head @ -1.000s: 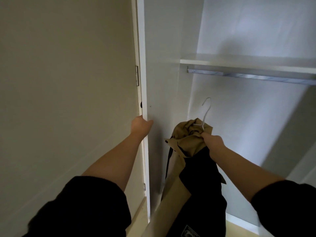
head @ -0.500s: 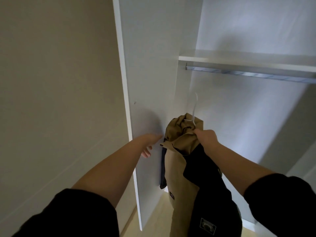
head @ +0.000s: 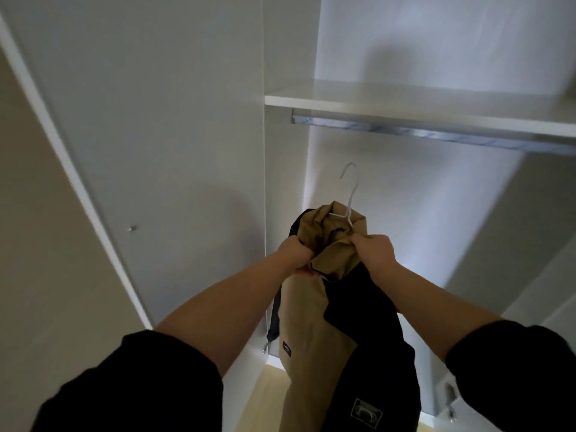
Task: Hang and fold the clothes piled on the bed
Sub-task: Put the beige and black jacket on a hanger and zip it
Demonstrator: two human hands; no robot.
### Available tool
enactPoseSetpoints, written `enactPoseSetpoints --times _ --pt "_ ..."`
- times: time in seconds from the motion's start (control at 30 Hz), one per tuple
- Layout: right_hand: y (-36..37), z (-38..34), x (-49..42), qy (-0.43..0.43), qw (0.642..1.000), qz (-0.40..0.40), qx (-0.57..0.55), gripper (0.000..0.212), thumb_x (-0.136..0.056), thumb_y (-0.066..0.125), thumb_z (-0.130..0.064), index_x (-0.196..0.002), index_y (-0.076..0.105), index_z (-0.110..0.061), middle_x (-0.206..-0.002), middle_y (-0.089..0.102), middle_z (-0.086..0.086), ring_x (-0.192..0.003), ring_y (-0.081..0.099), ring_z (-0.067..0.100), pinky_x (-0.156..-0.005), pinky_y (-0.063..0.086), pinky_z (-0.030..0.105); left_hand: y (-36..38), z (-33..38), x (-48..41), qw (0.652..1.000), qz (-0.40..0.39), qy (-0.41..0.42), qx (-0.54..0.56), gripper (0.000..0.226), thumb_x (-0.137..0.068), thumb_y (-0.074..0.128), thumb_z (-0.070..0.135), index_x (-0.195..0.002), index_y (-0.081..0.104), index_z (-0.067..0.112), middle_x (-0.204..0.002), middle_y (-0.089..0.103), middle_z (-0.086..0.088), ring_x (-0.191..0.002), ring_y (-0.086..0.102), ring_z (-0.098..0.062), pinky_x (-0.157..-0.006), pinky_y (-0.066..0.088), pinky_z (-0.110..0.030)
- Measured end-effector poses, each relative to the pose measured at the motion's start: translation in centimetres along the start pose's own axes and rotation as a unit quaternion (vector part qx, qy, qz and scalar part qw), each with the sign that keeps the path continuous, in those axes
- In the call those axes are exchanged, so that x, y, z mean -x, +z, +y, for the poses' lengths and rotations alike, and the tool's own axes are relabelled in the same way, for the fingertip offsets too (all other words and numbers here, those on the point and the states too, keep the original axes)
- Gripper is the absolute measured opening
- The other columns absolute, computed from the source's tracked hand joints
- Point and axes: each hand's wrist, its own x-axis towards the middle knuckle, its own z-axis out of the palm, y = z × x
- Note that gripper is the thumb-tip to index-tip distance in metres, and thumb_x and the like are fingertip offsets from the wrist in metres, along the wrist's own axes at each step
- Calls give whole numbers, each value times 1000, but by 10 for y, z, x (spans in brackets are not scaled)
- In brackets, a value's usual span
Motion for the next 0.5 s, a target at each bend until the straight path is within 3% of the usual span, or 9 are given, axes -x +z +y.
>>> enactPoseSetpoints --times 0.17,0.27,0.37,0.43,0.5 --pt "13 -19 -71 49 997 -13 -58 23 -91 51 -24 -79 55 -6 -71 52 5 -62 48 17 -53 36 26 -5 29 -67 996 34 14 77 13 -83 62 -6 -83 58 7 -80 63 -15 -66 66 -30 -51 59 -37" --pt "26 -29 -106 56 996 -10 -76 29 -95 47 -29 -91 58 -3 -78 56 6 -68 52 20 -63 41 30 -9 41 -96 993 38 -5 114 17 -82 65 -6 -96 61 1 -93 65 -18 -71 66 -28 -49 58 -33" --pt "43 -40 -142 64 994 -2 -93 28 -96 48 -29 -82 55 -6 -74 54 5 -65 50 18 -61 41 29 -18 55 -128 990 43 -18 136 42 -84 62 -9 -124 50 -2 -110 61 -21 -70 64 -25 -42 54 -28" --pt "52 -50 -169 64 992 2 -109 25 -95 50 -28 -81 53 -7 -73 53 5 -63 49 17 -58 41 27 -29 70 -151 991 49 -5 126 36 -85 59 -9 -118 49 2 -104 58 -18 -73 64 -27 -40 53 -28" --pt "61 -62 -195 44 992 -5 -119 25 -97 48 -25 -92 58 -2 -82 56 8 -69 53 19 -59 40 24 -39 86 -175 990 61 21 127 35 -87 55 -10 -119 49 3 -102 56 -12 -92 65 -35 -41 54 -29"
